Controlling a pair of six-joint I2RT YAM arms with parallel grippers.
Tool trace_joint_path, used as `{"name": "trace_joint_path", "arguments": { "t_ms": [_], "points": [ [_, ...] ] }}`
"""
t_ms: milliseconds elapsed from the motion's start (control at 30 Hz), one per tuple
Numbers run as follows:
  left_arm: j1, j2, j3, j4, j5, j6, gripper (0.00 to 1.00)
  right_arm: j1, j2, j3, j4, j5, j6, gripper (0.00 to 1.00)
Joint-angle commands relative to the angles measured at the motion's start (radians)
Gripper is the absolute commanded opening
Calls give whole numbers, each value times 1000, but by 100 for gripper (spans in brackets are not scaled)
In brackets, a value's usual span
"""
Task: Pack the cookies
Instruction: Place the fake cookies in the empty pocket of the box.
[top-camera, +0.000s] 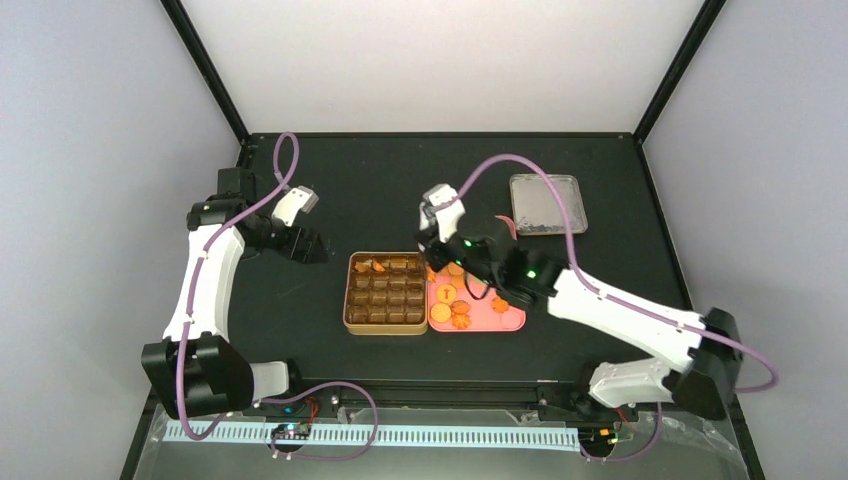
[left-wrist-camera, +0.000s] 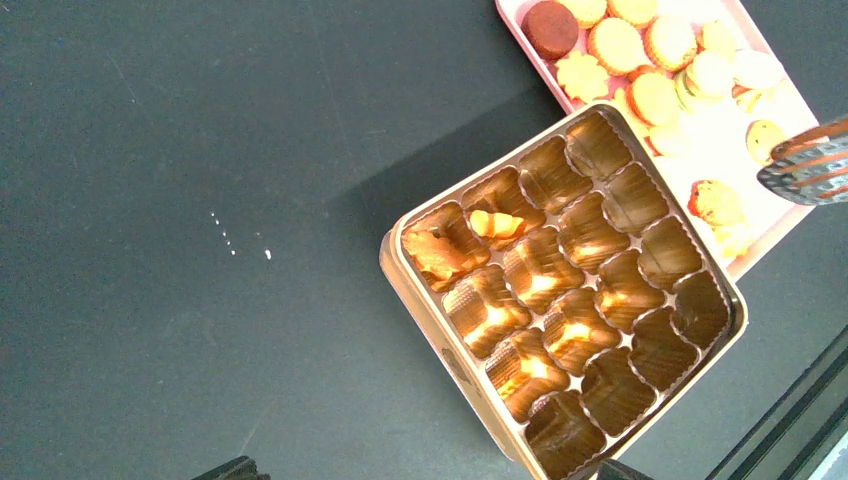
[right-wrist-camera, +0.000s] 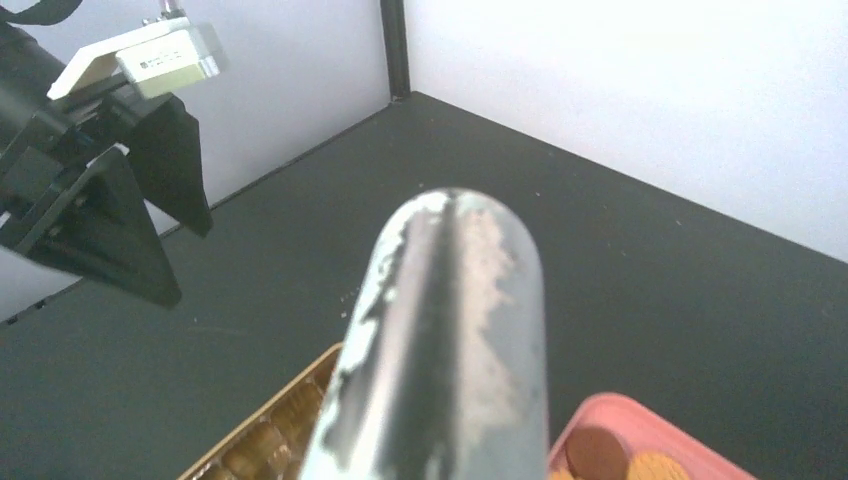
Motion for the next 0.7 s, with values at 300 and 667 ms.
{"name": "trace_joint_path", "arguments": {
  "t_ms": [300,667],
  "points": [
    [20,4,38,-23,20,4,89,-46,442,328,135,-119,-84,2],
    [21,-9,34,-22,16,5,89,-65,530,365,177,-157,-90,11]
  ]
}}
